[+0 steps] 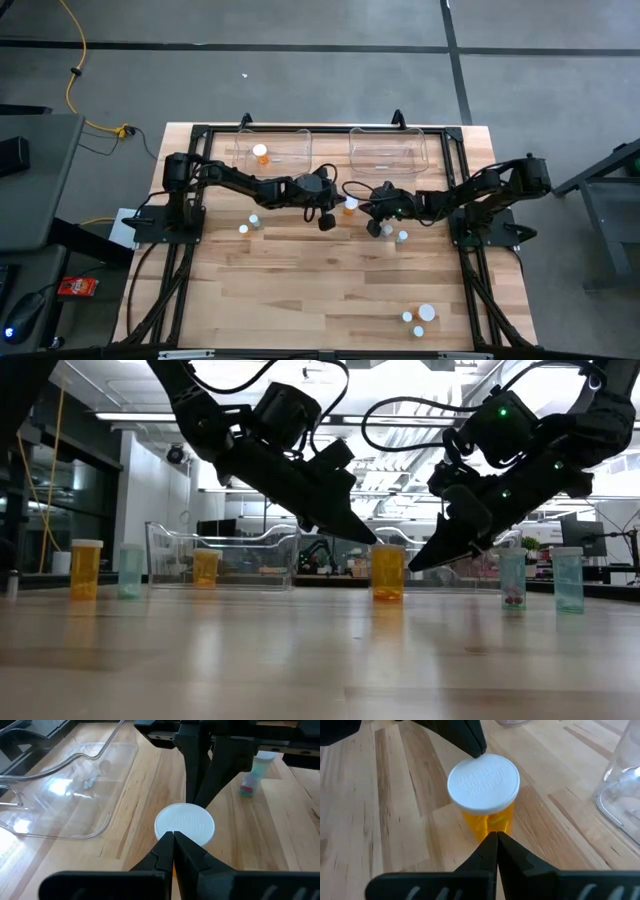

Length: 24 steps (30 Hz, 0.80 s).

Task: Pick and place medicine bottles into bin by pill shape (circle, oval)
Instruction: Put the top orange capsule bottle into the left transparent bin

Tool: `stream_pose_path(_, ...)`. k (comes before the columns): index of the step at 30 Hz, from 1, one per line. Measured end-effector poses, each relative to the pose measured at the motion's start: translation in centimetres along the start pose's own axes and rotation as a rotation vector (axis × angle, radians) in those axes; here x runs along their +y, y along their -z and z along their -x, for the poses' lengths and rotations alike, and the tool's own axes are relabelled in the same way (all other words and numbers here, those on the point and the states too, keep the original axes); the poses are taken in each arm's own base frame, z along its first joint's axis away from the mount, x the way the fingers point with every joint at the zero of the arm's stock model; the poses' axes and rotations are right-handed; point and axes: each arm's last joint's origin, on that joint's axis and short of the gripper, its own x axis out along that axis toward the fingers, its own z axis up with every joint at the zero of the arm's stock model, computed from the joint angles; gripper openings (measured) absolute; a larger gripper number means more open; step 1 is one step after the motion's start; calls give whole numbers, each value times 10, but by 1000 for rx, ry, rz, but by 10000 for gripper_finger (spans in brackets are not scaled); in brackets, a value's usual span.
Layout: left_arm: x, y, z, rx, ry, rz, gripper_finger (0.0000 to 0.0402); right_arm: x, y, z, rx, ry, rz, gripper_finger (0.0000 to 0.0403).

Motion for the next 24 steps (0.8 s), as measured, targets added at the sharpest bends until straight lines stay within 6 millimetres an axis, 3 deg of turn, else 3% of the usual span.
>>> stream_pose_path(7,0,0,0,6,1,0,0,0,-2,1,-13,-1,28,0)
stream_pose_path(13,0,0,0,9,13,-1,0,-3,-7,14,-9,77,81,0)
stream_pose_path(18,-1,1,0,9,18,-1,0,2,-22,20,-138,49,121,0)
stream_pose_path(24,-1,1,0,11,18,-1,0,5,-19,7,-175,34,119,0)
